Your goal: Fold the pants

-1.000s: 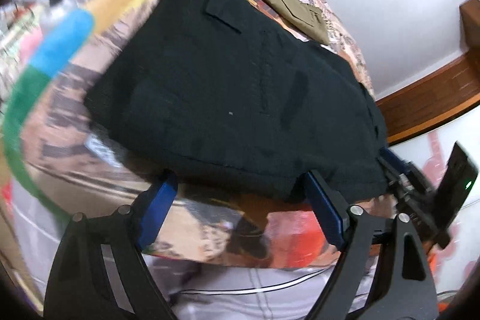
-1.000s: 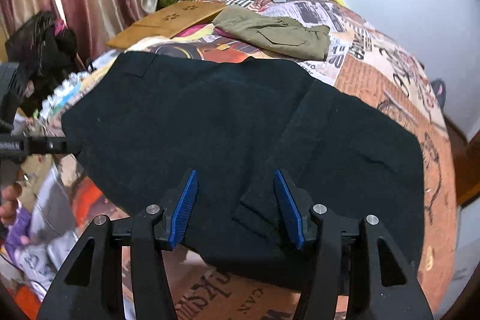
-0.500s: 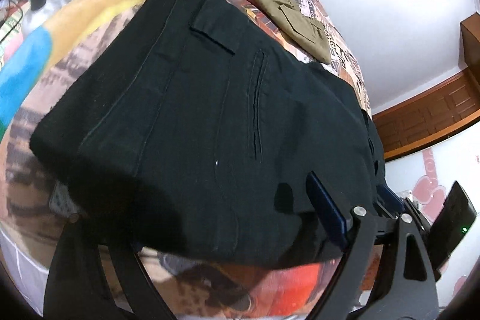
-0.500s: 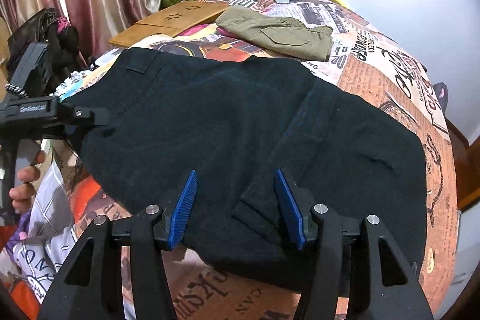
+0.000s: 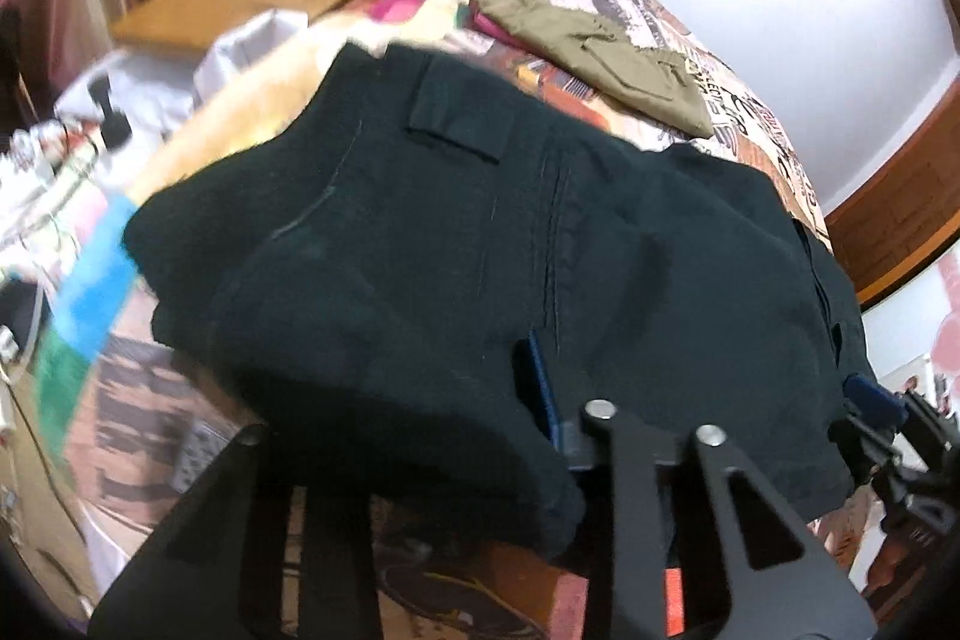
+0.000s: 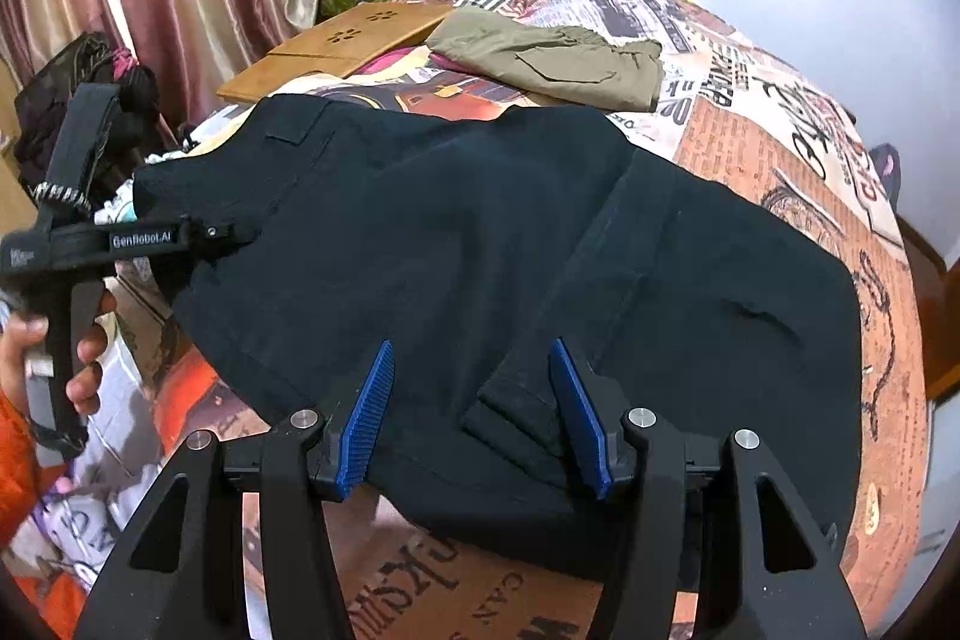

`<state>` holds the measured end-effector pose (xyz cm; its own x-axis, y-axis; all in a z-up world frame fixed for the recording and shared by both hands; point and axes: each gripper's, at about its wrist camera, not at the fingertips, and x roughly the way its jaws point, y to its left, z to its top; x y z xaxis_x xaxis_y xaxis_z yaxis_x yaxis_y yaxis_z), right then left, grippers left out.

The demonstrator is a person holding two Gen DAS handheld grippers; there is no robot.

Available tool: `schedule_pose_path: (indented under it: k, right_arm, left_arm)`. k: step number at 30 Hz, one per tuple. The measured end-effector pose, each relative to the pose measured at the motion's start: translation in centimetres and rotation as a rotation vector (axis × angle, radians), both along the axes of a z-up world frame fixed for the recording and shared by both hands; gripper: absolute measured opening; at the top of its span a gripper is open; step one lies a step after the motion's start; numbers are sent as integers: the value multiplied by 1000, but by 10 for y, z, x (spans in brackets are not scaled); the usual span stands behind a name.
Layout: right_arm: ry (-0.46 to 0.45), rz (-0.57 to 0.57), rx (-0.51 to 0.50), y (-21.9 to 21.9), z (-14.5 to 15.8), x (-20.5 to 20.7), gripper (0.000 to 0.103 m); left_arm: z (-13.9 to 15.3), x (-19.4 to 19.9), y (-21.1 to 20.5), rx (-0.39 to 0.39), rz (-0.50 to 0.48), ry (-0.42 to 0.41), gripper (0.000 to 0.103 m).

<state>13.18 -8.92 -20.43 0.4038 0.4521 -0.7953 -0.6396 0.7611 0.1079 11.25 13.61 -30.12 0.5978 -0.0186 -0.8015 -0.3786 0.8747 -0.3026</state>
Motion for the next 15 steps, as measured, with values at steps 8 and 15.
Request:
schedule_pose_path:
  k: [8, 15]
  right_arm:
    - [-20, -35, 86, -16, 31, 5, 53]
    - [-77, -155, 96, -63, 45, 18, 53]
  left_arm:
    - [41, 5, -16, 155, -45, -62, 20]
    - [81, 14, -31, 219, -81, -148, 18]
